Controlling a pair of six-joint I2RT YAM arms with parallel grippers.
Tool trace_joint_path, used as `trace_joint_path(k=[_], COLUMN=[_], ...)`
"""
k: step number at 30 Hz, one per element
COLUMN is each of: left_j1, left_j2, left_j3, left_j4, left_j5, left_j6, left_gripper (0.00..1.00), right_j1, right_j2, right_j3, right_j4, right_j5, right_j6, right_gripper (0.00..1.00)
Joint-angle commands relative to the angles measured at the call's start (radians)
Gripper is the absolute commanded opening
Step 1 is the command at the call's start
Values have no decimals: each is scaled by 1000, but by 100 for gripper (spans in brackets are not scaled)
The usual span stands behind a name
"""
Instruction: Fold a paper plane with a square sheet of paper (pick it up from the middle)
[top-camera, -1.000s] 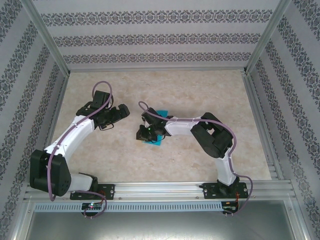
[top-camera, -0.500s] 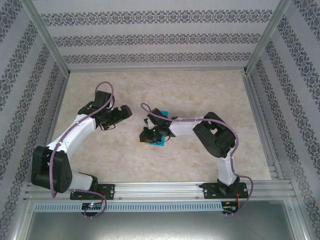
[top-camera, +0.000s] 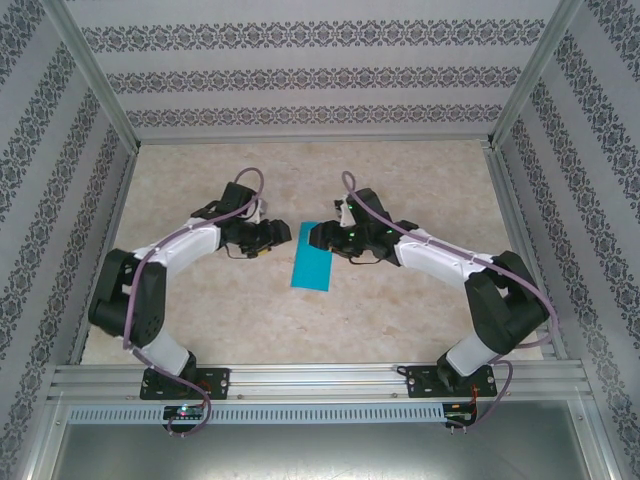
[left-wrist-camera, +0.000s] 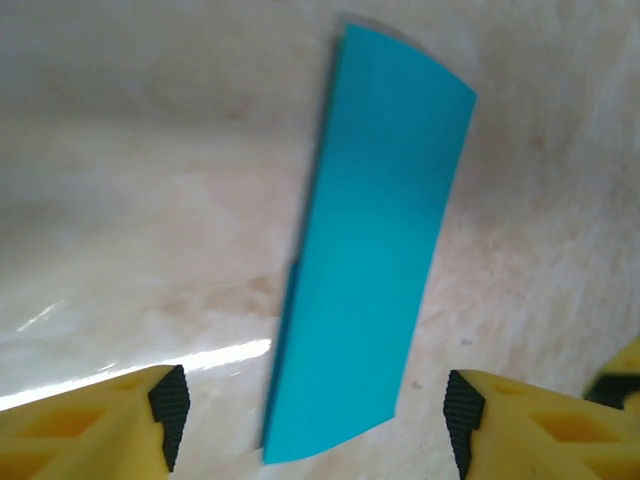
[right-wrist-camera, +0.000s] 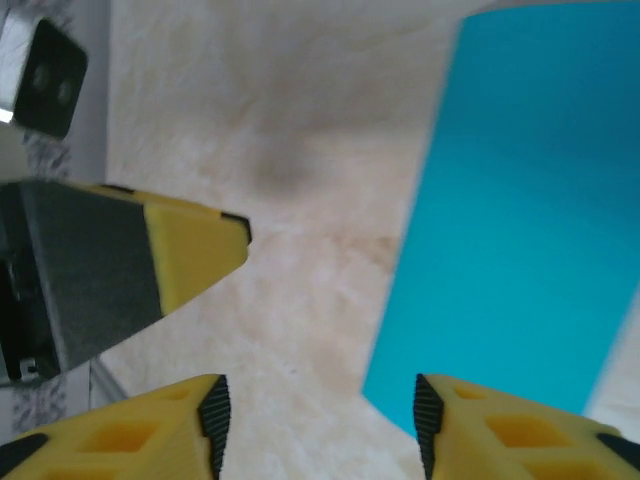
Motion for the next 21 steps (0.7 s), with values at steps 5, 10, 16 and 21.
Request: trace_joint_path(k=[5, 10, 16, 21], left_j1=[-59, -77, -84, -87], left_j2=[186, 286, 348, 351], left_j3=[132, 184, 199, 138], left_j4=[77, 42, 5, -12], left_j5=[84, 102, 50, -14], left_j6=[37, 45, 21, -27], left_gripper=[36, 27, 19, 19], right_j1=[-50, -58, -60, -60], right_j2=[-59, -51, -28, -24], right_j3=[-124, -136, -126, -122], right_j4=[20, 29, 25, -4], right_j5=[90, 89, 81, 87], right_j6=[88, 102, 104, 108], right_gripper=[61, 62, 62, 61])
